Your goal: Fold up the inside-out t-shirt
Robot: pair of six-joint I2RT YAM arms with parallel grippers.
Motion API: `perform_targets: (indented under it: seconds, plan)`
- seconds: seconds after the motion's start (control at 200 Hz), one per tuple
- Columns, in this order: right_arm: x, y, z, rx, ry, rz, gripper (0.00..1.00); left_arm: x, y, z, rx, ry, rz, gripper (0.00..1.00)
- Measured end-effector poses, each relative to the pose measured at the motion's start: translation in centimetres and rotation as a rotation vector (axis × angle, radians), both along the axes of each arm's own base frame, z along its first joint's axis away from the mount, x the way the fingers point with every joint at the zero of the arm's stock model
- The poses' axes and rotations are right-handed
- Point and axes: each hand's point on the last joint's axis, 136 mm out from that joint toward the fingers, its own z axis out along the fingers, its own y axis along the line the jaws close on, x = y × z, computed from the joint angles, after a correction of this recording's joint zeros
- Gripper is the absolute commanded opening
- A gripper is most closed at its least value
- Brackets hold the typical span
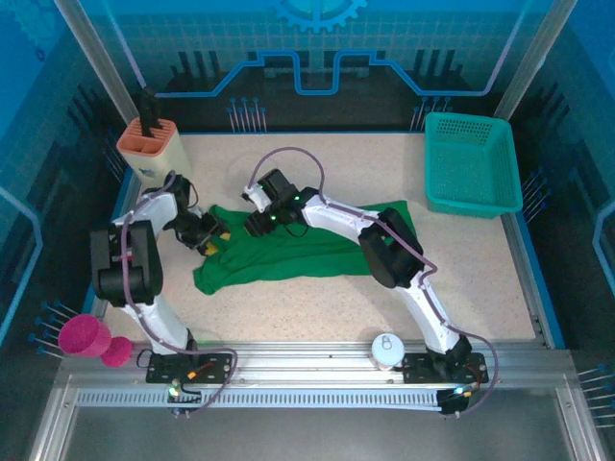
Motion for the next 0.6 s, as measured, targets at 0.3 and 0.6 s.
perform_targets:
  seconds: [0.3, 0.6]
  plan:
    - [-0.6, -0.7, -1.3, -0.035, 0.051, -0.013, 0.05, -4.3, -1.6, 1.5, -0.018, -0.032, -0.011, 0.46]
    - [-3.4, -1.6, -0.5, 0.016, 0.065, 0.053, 0.00, -5.2, -2.6, 1.1, -0.052, 0.000, -0.022, 0.46]
